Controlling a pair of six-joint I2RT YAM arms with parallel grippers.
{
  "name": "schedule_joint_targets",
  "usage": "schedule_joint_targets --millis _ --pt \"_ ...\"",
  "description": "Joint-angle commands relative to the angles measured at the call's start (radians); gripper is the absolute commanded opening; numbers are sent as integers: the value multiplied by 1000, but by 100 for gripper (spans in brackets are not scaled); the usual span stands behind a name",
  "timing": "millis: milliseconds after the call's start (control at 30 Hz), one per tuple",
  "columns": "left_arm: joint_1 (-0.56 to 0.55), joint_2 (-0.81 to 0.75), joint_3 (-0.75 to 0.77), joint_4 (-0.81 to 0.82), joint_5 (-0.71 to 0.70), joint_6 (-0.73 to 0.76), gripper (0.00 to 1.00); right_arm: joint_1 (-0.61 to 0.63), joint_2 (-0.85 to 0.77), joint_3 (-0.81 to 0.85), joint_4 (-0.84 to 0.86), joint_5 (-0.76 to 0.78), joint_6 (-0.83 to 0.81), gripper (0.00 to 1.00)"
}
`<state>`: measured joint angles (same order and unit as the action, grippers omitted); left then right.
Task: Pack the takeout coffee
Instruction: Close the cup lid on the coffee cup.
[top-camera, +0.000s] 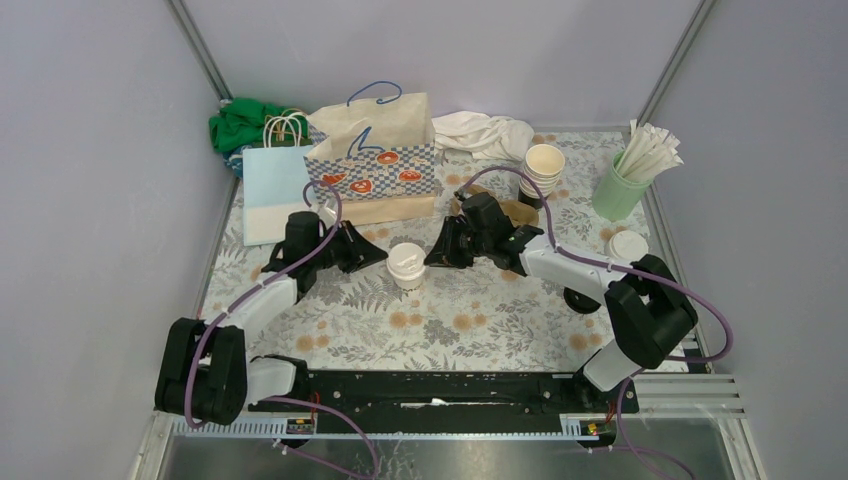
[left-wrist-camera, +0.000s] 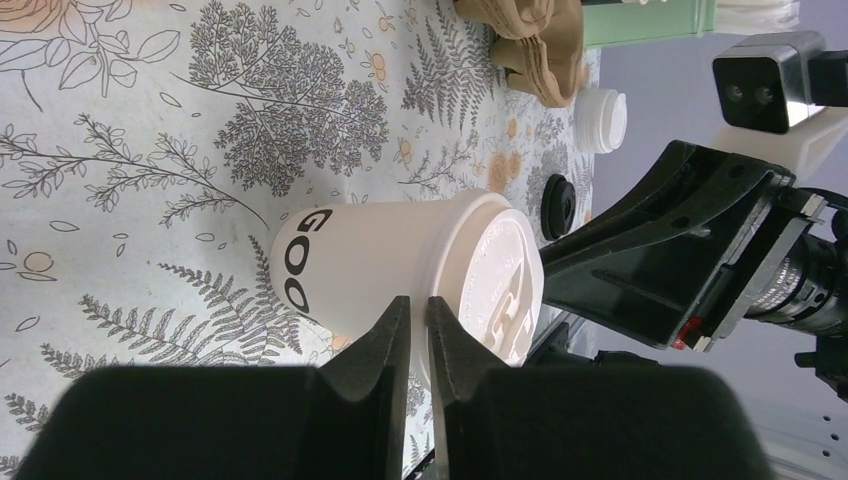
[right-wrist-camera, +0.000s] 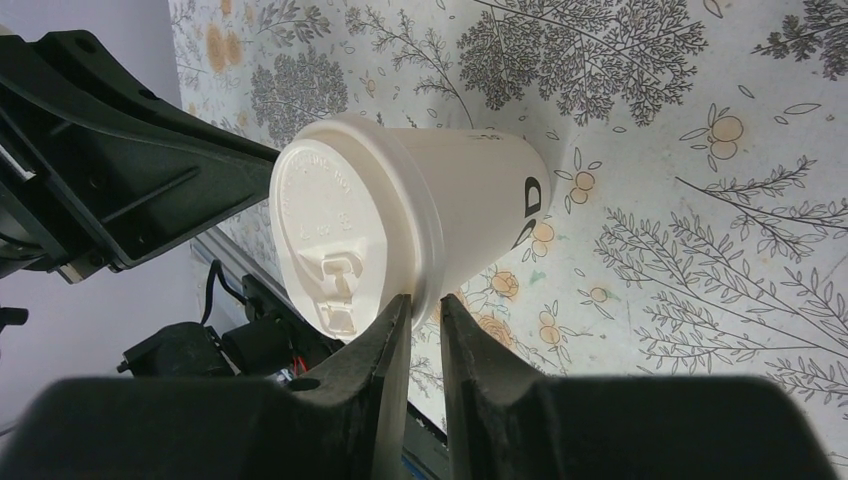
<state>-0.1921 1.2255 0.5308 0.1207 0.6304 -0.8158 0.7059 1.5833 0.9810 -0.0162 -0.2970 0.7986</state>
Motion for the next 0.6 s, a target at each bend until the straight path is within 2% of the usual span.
schedule_joint_targets --millis 0,167,300,367,500,567 --pt "-17 -21 49 -146 -70 65 16 0 -50 45 -53 59 -45 24" --pt "-17 -50 157 -250 -101 99 22 0 -80 127 -155 116 -117 30" --pt "-17 -67 228 -319 -121 129 28 0 -107 150 -187 143 -152 39" --pt "-17 -88 262 -367 -145 155 32 5 -111 171 -216 142 -188 53" --pt "-14 -143 315 -452 -216 207 39 78 -68 307 -372 242 -293 96" --pt "-13 -170 334 -485 -251 227 44 142 -40 370 -431 334 -336 99"
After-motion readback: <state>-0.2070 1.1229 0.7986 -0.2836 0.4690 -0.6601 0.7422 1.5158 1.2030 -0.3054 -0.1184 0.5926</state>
